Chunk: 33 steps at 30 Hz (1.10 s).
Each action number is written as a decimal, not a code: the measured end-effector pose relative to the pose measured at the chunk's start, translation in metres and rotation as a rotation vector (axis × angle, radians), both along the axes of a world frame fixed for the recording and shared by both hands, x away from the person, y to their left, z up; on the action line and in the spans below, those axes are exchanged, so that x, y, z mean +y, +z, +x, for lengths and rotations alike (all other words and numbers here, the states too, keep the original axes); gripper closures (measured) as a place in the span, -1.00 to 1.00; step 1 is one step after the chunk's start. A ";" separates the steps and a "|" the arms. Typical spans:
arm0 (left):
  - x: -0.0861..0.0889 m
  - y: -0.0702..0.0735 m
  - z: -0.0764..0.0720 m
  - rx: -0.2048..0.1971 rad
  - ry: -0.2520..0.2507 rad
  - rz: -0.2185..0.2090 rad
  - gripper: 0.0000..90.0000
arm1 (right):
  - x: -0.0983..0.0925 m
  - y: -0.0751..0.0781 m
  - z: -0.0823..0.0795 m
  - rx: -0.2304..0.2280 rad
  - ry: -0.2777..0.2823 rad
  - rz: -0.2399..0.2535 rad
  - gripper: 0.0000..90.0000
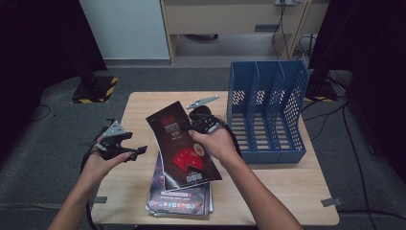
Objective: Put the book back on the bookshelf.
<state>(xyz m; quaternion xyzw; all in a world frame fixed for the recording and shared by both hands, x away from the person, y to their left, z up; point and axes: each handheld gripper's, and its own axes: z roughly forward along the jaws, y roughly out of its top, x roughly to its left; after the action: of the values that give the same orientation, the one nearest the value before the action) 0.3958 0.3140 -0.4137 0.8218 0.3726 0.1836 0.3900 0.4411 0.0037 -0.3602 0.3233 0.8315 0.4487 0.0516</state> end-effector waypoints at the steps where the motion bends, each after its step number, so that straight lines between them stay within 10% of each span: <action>1: 0.001 0.003 0.001 -0.005 -0.003 0.000 -0.71 | 0.000 0.003 -0.001 -0.001 0.002 -0.001 0.94; 33: 0.011 0.066 0.044 -0.122 -0.094 -0.025 -0.87 | 0.003 0.082 -0.011 -0.162 0.146 -0.016 0.94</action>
<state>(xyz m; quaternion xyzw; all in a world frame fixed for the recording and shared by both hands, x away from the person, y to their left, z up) 0.4397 0.3251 -0.3474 0.8207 0.3113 0.2101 0.4306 0.4300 0.0070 -0.2784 0.2243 0.8496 0.4691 0.0883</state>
